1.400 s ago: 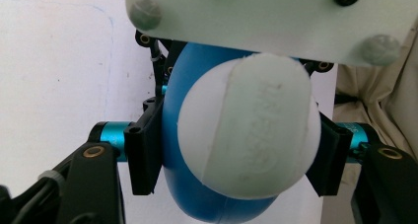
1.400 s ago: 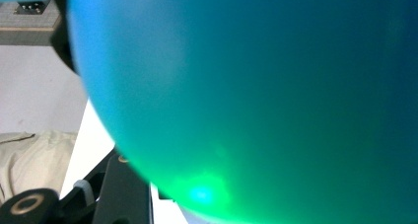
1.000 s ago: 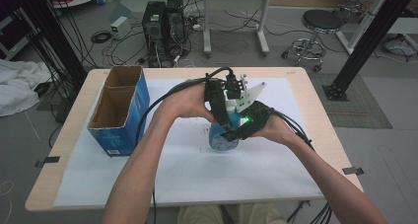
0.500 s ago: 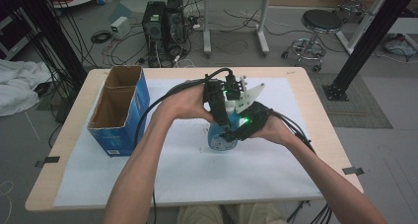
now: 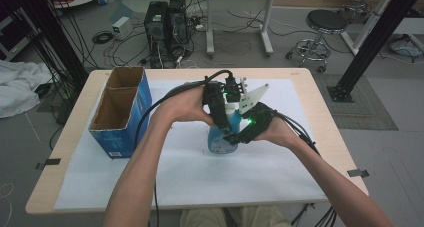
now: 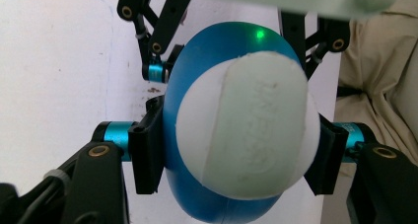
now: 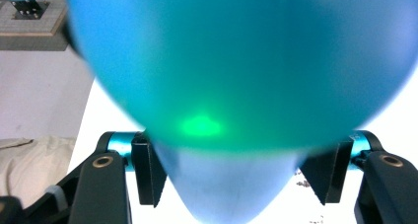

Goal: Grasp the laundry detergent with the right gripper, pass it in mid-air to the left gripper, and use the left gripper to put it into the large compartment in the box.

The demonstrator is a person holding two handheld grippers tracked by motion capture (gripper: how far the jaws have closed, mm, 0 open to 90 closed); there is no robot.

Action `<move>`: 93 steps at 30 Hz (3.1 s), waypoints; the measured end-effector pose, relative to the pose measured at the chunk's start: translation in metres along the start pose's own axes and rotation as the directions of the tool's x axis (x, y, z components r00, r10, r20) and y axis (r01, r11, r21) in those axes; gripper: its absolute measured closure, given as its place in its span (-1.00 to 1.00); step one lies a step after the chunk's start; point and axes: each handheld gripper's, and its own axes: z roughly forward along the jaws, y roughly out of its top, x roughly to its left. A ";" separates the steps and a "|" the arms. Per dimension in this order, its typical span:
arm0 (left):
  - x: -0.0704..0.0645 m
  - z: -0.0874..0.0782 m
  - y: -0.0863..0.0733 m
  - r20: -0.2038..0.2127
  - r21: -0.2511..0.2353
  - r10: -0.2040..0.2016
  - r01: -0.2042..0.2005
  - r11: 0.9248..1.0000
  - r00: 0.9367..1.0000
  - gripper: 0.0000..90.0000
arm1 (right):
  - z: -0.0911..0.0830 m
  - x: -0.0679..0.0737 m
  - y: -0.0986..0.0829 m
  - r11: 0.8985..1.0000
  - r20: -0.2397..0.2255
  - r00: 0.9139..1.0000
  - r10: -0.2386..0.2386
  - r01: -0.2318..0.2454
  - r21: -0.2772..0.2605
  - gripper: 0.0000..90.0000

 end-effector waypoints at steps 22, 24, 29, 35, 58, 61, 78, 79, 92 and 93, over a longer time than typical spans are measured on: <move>0.002 -0.020 -0.023 -0.022 0.012 -0.052 0.052 0.999 0.998 -0.17 | -0.021 0.004 0.001 1.000 0.049 0.999 0.012 -0.013 0.016 -0.33; 0.003 -0.025 -0.027 -0.028 0.013 -0.063 0.064 0.998 0.998 -0.17 | -0.024 0.003 -0.001 1.000 0.058 0.998 0.011 -0.013 0.024 -0.34; 0.007 -0.042 -0.037 -0.039 0.002 -0.092 0.093 0.996 0.995 -0.17 | -0.033 0.004 -0.007 0.998 0.084 0.996 0.015 -0.020 0.058 -0.36; 0.013 -0.068 -0.048 -0.054 -0.008 -0.145 0.145 0.989 0.988 -0.17 | -0.047 0.004 -0.013 0.994 0.124 0.992 0.027 -0.040 0.102 -0.49; 0.046 -0.178 -0.107 -0.163 -0.018 -0.371 0.373 0.927 0.914 -0.17 | -0.099 0.008 -0.053 0.972 0.240 0.965 0.106 -0.151 0.178 -0.71; 0.048 -0.189 -0.117 -0.174 -0.024 -0.393 0.395 0.918 0.903 -0.17 | -0.100 0.007 -0.058 0.970 0.248 0.962 0.117 -0.165 0.179 -0.71; 0.062 -0.215 -0.182 -0.237 -0.035 -0.477 0.483 0.875 0.846 -0.16 | -0.096 0.006 -0.070 0.962 0.277 0.949 0.153 -0.207 0.179 -0.71; 0.062 -0.215 -0.184 -0.241 -0.033 -0.478 0.485 0.874 0.845 -0.17 | -0.095 0.006 -0.071 0.961 0.278 0.949 0.151 -0.207 0.183 -0.71; 0.070 -0.197 -0.215 -0.240 -0.011 -0.513 0.526 0.851 0.824 -0.16 | -0.090 0.008 -0.077 0.957 0.293 0.941 0.168 -0.228 0.182 -0.71; 0.071 -0.195 -0.217 -0.239 -0.007 -0.513 0.526 0.850 0.825 -0.16 | -0.089 0.008 -0.077 0.957 0.293 0.941 0.167 -0.226 0.181 -0.71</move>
